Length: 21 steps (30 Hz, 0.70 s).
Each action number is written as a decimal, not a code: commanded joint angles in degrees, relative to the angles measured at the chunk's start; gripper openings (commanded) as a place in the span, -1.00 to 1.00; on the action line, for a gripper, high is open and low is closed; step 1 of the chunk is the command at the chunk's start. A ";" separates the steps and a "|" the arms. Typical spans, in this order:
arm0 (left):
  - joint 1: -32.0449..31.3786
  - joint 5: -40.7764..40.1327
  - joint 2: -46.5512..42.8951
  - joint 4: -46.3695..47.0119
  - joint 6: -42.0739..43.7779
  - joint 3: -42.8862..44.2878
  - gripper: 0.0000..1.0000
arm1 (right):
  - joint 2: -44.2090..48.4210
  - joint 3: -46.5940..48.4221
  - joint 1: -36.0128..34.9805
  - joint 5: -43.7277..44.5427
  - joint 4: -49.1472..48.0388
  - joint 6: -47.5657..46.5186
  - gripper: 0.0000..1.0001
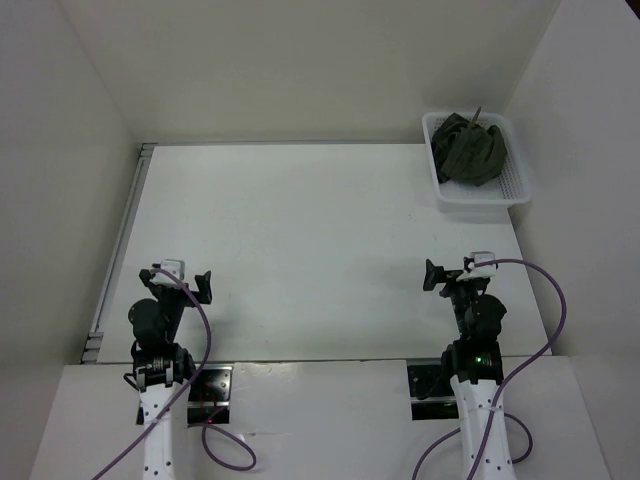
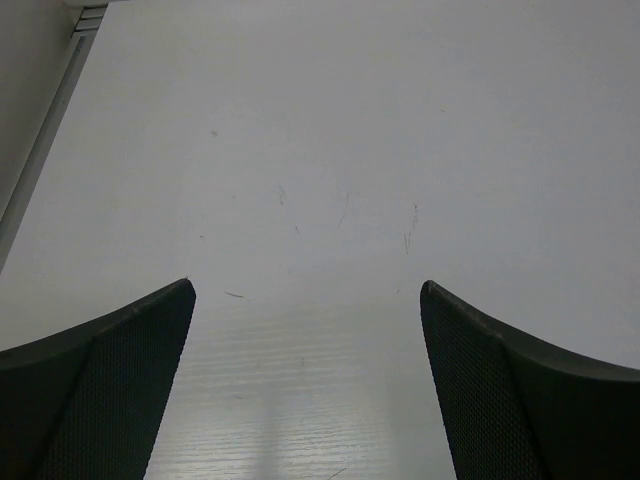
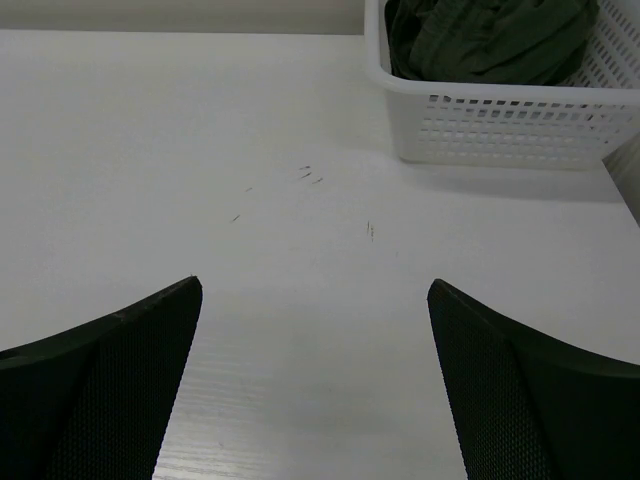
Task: Fold and stack the shorts
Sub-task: Grab the shorts from the pile
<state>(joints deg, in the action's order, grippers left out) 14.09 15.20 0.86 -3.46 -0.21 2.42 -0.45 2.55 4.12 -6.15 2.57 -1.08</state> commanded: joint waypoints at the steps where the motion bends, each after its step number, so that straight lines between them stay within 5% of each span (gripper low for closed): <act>1: -0.20 0.52 -1.48 1.88 0.21 -1.98 1.00 | 1.15 -2.55 0.27 1.06 -1.95 0.47 0.96; 6: -0.20 0.53 -1.48 1.88 0.21 -1.98 1.00 | 1.15 -2.55 0.27 0.44 -1.95 -0.06 0.96; 7: -0.20 5.93 -1.48 1.88 0.21 -0.32 1.00 | 1.15 -1.24 0.27 -2.26 -1.95 -1.10 0.96; 8: -0.20 12.85 -1.48 -0.99 0.21 0.83 1.00 | 1.15 -0.18 0.27 -16.55 -1.95 -16.17 0.96; 10: -0.20 30.18 -1.48 -0.49 0.21 1.79 1.00 | 1.15 0.35 0.27 -29.04 -7.38 -26.04 1.00; 11: -0.20 36.50 -1.48 -0.14 0.21 1.80 1.00 | 1.15 0.35 0.27 -43.19 -4.10 -65.06 1.00; 12: -0.20 43.96 -1.48 -8.23 0.21 1.80 1.00 | 1.15 0.35 0.27 -44.02 6.29 -96.08 1.00; 13: -0.20 47.78 -0.78 -18.06 0.21 1.80 1.00 | 0.54 0.35 0.27 -42.29 9.18 -100.91 0.95; 15: -1.51 49.66 -1.30 0.94 0.21 -1.68 1.00 | 1.06 -1.92 -0.25 -38.18 1.77 -106.81 0.98; 19: -3.45 48.09 1.41 18.96 0.21 0.57 1.00 | 0.28 -1.93 -0.25 -40.25 -17.43 -97.21 0.98; 21: -5.29 45.10 10.43 19.55 0.21 4.77 1.00 | -6.99 2.71 -0.25 -40.25 -19.53 -96.39 0.98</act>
<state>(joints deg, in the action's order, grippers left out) 10.52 57.14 4.05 3.44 -0.43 3.03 -1.83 2.48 4.12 -42.52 -4.12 -90.61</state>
